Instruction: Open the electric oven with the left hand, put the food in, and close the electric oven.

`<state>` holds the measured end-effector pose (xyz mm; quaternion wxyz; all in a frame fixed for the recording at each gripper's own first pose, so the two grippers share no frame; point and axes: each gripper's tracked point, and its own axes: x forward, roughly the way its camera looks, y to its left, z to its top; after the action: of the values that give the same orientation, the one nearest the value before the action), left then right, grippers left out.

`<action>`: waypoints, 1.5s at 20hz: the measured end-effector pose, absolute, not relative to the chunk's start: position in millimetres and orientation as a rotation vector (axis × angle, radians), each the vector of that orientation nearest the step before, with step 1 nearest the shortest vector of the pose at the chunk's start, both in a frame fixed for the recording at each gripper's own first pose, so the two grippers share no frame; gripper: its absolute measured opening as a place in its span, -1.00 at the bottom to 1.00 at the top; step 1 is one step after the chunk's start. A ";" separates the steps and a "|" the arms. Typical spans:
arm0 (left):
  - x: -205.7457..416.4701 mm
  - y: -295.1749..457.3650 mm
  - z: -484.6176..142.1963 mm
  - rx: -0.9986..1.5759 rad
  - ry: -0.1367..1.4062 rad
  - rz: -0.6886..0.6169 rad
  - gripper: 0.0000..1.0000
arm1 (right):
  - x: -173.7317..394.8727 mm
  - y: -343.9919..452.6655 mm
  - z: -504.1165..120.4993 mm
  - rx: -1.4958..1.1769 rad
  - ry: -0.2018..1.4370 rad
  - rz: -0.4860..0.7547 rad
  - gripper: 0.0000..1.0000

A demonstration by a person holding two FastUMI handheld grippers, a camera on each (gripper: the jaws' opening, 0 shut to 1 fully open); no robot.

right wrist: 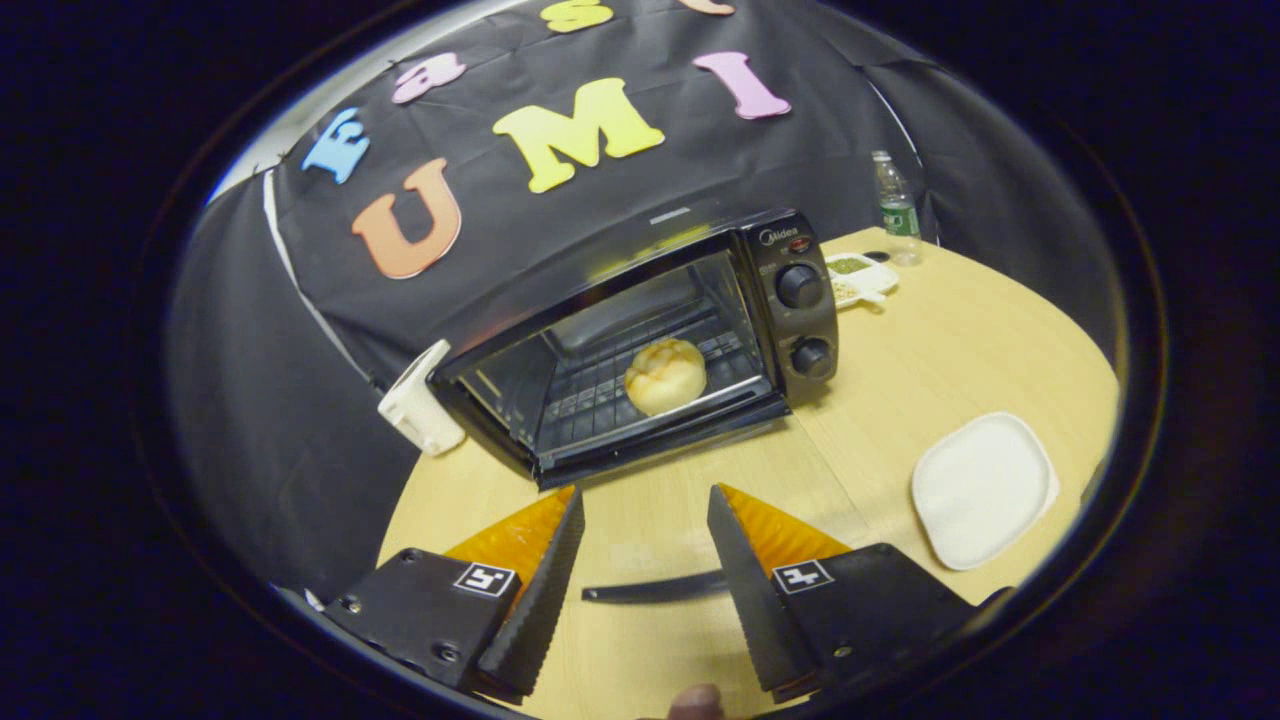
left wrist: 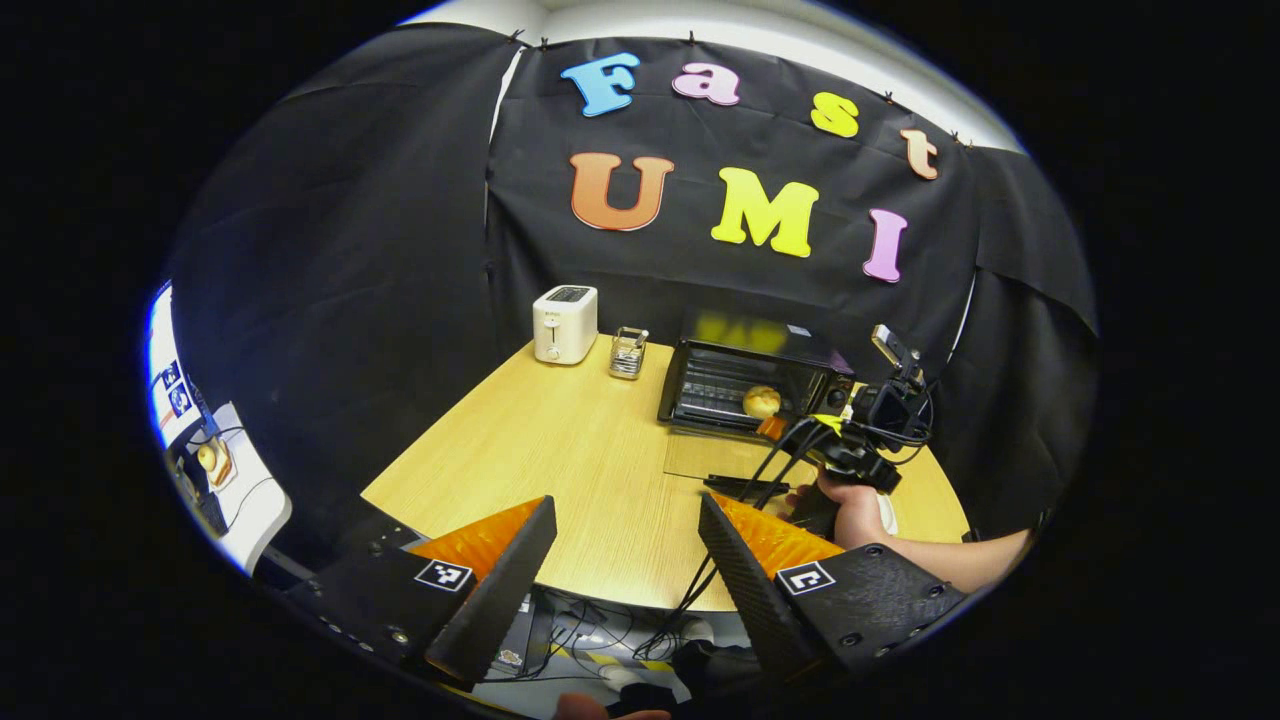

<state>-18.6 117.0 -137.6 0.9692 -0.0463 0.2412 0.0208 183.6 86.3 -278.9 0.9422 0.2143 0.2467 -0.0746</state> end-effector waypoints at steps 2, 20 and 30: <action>-18.0 114.2 -142.1 -0.093 0.476 0.028 0.89 | 160.7 86.6 -266.6 0.399 0.500 -0.119 0.55; 37.9 10.2 -231.4 -0.109 0.557 -0.187 0.89 | 23.3 -9.5 -177.2 0.013 0.449 -0.152 1.00; 100.2 -37.0 -335.6 -0.037 0.659 -0.160 0.89 | -6.2 -75.5 -157.9 -0.049 0.479 -0.257 1.00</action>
<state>100.2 -37.0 -335.6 0.9428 -0.0180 0.3234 -0.0785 -6.2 -75.5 -157.9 0.9630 -0.0242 0.2365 -0.1267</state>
